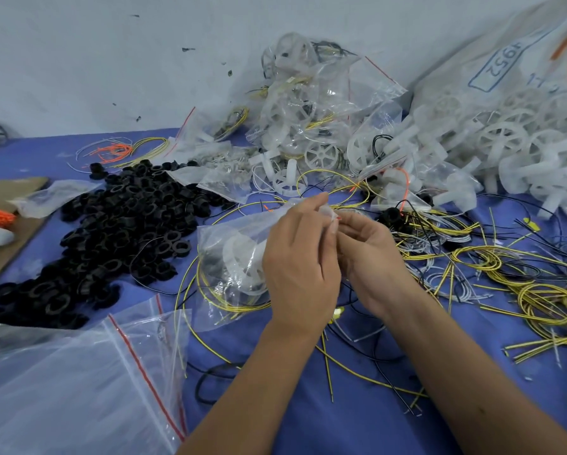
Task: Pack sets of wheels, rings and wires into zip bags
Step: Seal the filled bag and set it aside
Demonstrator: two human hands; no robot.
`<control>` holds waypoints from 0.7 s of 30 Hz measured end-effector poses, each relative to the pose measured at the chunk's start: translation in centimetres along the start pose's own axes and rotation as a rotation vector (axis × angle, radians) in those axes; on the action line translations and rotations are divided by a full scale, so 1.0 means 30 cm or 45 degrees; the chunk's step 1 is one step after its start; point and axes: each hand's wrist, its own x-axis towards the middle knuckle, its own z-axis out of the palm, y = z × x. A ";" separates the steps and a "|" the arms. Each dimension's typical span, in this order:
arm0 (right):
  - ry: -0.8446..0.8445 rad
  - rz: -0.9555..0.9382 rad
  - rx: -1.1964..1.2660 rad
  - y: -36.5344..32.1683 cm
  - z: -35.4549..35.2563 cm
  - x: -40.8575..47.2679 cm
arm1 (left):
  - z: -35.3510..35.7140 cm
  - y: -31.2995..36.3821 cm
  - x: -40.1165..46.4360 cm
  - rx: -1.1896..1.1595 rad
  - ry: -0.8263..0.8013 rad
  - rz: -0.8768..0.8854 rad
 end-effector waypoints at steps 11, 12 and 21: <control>-0.136 0.111 0.120 0.017 -0.008 0.002 | -0.001 0.026 -0.001 -0.118 -0.106 -0.103; -0.161 0.114 0.092 0.019 -0.006 0.001 | -0.002 0.028 0.000 -0.132 -0.108 -0.108; -0.108 0.032 -0.201 0.035 0.006 -0.010 | 0.004 0.015 -0.002 -0.236 -0.154 -0.087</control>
